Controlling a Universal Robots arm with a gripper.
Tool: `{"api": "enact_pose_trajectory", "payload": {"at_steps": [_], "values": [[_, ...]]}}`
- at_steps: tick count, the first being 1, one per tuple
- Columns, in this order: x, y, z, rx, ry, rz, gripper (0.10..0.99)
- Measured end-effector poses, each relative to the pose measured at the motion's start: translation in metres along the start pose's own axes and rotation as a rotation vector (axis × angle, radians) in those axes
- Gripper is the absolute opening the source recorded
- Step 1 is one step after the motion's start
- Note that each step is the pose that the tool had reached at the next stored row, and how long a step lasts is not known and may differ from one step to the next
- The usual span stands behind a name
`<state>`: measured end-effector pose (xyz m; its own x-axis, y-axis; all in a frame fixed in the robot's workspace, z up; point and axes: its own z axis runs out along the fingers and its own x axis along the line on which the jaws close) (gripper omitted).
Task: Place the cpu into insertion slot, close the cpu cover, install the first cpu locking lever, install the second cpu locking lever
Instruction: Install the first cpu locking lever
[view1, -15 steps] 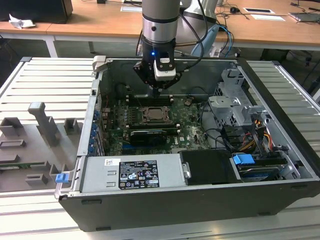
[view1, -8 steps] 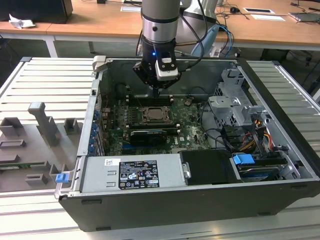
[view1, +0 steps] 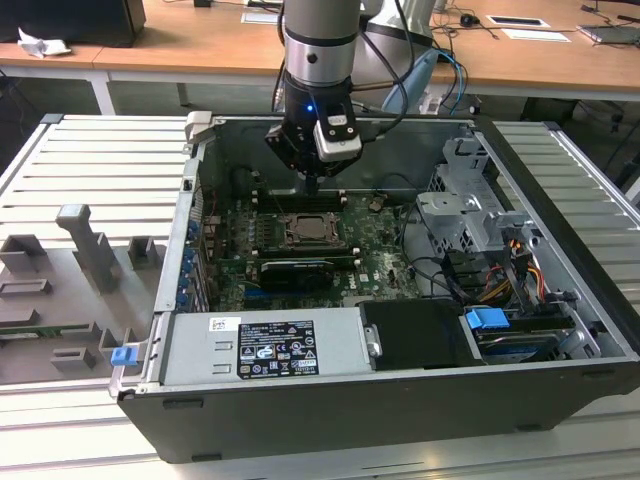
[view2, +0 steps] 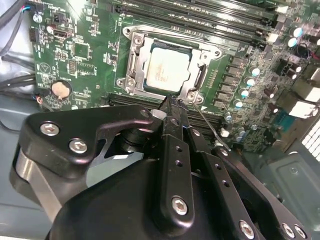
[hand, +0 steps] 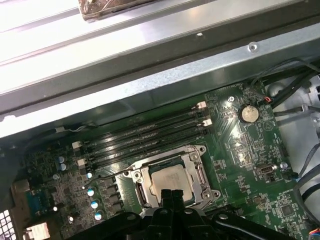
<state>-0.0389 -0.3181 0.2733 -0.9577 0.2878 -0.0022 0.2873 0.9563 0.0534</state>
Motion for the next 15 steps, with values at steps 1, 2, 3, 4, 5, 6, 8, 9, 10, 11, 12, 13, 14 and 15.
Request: {"api": "enact_pose_trajectory", "payload": {"at_steps": [1, 2, 3, 4, 5, 6, 8, 9, 10, 11, 12, 13, 14, 15], "values": [[0.0000, 0.0000, 0.0000, 0.000, 0.0010, -0.019, 0.106], [0.0000, 0.0000, 0.0000, 0.000, 0.0022, -0.042, 0.106], [0.0000, -0.0001, 0.0000, 0.000, 0.0034, -0.063, 0.106], [0.0000, -0.0001, 0.0000, 0.000, 0.0047, -0.086, 0.106], [0.0000, -0.0001, 0.0000, 0.000, 0.0055, -0.101, 0.106], [0.0000, -0.0001, 0.0001, 0.000, 0.0066, -0.122, 0.106], [0.0000, -0.0001, 0.0003, 0.000, 0.0098, -0.184, 0.106], [0.0000, -0.0001, 0.0003, 0.000, 0.0109, -0.202, 0.106], [0.0000, -0.0001, 0.0005, 0.000, 0.0125, -0.232, 0.106], [0.0000, -0.0001, 0.0007, -0.001, 0.0141, -0.264, 0.106], [0.0000, -0.0001, 0.0009, -0.001, 0.0161, -0.300, 0.106], [0.0000, -0.0001, 0.0011, -0.001, 0.0172, -0.320, 0.106], [0.0000, -0.0001, 0.0014, -0.001, 0.0187, -0.350, 0.106], [0.0001, -0.0002, 0.0020, -0.001, 0.0206, -0.386, 0.106]]}}
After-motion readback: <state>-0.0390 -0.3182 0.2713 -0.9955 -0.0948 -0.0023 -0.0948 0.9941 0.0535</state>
